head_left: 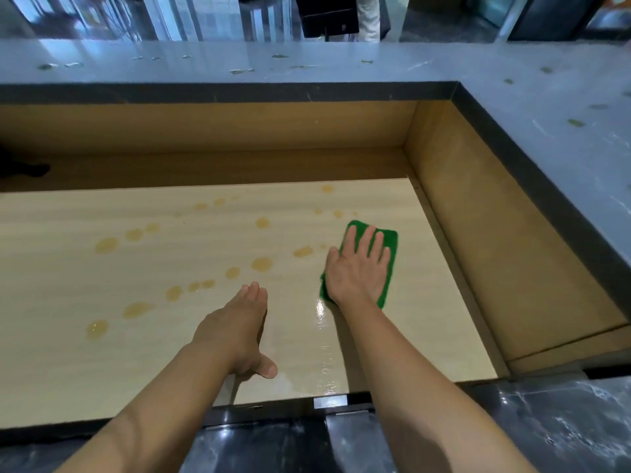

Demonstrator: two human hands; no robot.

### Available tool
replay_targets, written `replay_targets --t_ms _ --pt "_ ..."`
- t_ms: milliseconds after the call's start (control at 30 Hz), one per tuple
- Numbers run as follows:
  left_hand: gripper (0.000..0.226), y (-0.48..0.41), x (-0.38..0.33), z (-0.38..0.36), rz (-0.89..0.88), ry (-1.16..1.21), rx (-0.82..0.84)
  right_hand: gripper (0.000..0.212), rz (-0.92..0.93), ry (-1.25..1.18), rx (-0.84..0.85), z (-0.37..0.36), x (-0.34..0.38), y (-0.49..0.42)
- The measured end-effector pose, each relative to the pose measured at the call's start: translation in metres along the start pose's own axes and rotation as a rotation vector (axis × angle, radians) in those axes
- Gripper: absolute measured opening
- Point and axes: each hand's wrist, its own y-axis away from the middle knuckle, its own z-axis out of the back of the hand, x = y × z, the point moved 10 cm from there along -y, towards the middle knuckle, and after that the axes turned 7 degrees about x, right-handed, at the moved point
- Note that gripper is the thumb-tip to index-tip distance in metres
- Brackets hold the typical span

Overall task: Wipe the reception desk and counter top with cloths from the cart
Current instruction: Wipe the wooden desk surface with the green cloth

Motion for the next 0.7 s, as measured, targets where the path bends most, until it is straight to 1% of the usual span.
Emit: replay_targets --t_ms 67,133,200,267,333,467,567,633,700 --pt "0.134 -0.001 0.001 -0.001 0.003 0.006 0.001 0.060 0.276 0.059 0.031 -0.013 0.066 0.015" --pt "0.139 -0.002 0.003 -0.001 0.003 0.029 -0.010 0.058 0.530 0.141 0.085 -0.028 0.111 0.039" --pt "0.141 -0.001 0.004 -0.001 0.006 0.048 -0.020 0.056 0.656 0.195 0.113 -0.033 0.120 0.048" --pt "0.137 -0.001 0.003 -0.001 0.014 0.017 0.004 0.056 0.707 0.210 0.114 -0.028 0.104 0.044" --pt "0.134 -0.001 0.002 -0.002 0.018 0.003 0.023 0.057 0.676 0.201 0.106 -0.017 0.071 0.032" --pt "0.131 0.001 0.000 -0.001 0.012 0.012 0.029 0.058 0.399 0.176 0.061 0.009 -0.031 -0.010" --pt "0.132 0.001 0.000 -0.002 0.014 0.019 0.030 0.057 0.238 0.150 0.030 0.023 -0.093 -0.025" --pt "0.133 0.000 0.002 -0.002 0.019 0.026 0.032 0.057 0.156 0.127 0.024 0.024 -0.106 -0.027" --pt "0.134 -0.001 0.002 -0.002 0.022 0.025 0.034 0.058 0.061 0.092 0.021 0.020 -0.099 -0.022"
